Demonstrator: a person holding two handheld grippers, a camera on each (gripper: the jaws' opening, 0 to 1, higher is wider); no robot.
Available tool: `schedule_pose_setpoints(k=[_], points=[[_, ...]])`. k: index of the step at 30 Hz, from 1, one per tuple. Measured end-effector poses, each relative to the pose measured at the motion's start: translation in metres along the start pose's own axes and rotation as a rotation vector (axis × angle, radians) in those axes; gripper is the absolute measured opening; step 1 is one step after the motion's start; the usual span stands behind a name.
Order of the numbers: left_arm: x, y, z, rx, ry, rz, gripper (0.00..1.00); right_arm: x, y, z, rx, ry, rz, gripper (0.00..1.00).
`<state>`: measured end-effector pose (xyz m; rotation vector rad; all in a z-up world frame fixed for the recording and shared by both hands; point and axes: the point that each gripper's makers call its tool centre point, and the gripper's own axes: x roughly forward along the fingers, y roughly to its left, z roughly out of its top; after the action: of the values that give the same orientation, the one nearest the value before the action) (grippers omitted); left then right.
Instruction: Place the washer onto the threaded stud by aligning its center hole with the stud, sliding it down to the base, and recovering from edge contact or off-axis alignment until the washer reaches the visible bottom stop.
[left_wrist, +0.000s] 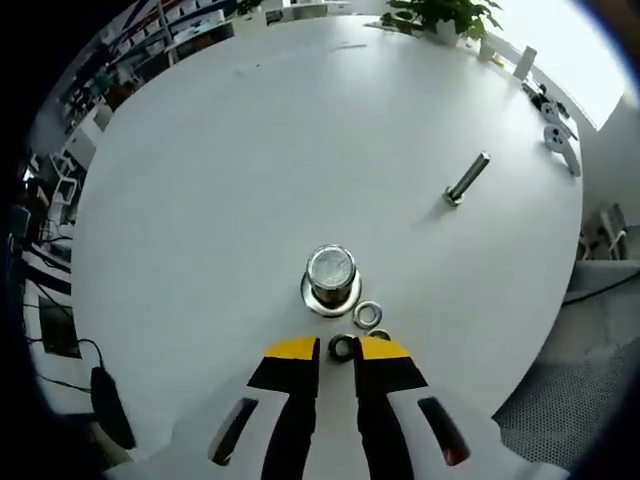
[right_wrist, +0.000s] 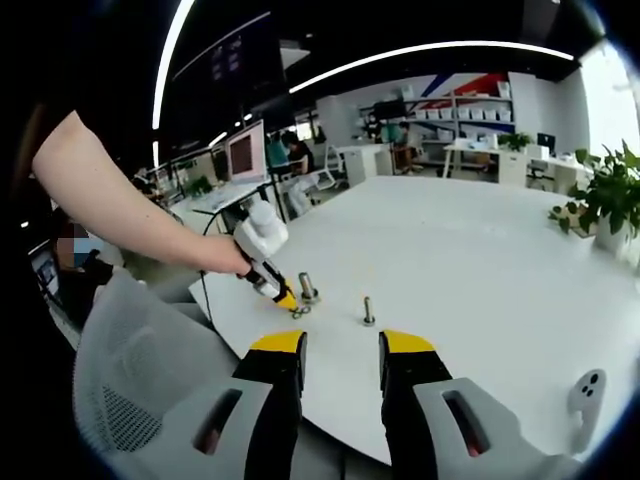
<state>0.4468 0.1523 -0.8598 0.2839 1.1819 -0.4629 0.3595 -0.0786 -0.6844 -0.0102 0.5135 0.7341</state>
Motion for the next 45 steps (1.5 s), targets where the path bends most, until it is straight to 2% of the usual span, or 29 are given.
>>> schedule_pose_setpoints(k=[11,20,22,24,28,34,45], points=[[0.001,0.003,-0.004,-0.022,0.011,0.001,0.11,0.0,0.0,-0.001,0.0,0.003,0.0,0.31],[-0.004,0.003,-0.015,-0.014,0.026,-0.009,0.12,0.0,-0.001,0.0,0.003,0.0,-0.001,0.31],[-0.004,0.003,-0.019,0.032,0.044,-0.003,0.12,0.0,-0.001,0.0,0.003,-0.001,0.0,0.31],[-0.002,0.003,-0.016,0.07,0.033,0.001,0.13,0.0,-0.001,-0.001,0.003,0.001,-0.001,0.31],[-0.001,0.002,-0.013,0.07,0.033,-0.007,0.13,0.0,-0.001,-0.001,0.006,0.0,-0.002,0.31],[0.0,0.004,-0.013,0.127,0.05,-0.006,0.11,0.0,-0.001,-0.001,0.005,0.002,-0.004,0.31],[0.001,0.003,-0.012,0.163,0.068,-0.025,0.12,0.0,-0.001,-0.001,-0.001,0.005,-0.006,0.31]])
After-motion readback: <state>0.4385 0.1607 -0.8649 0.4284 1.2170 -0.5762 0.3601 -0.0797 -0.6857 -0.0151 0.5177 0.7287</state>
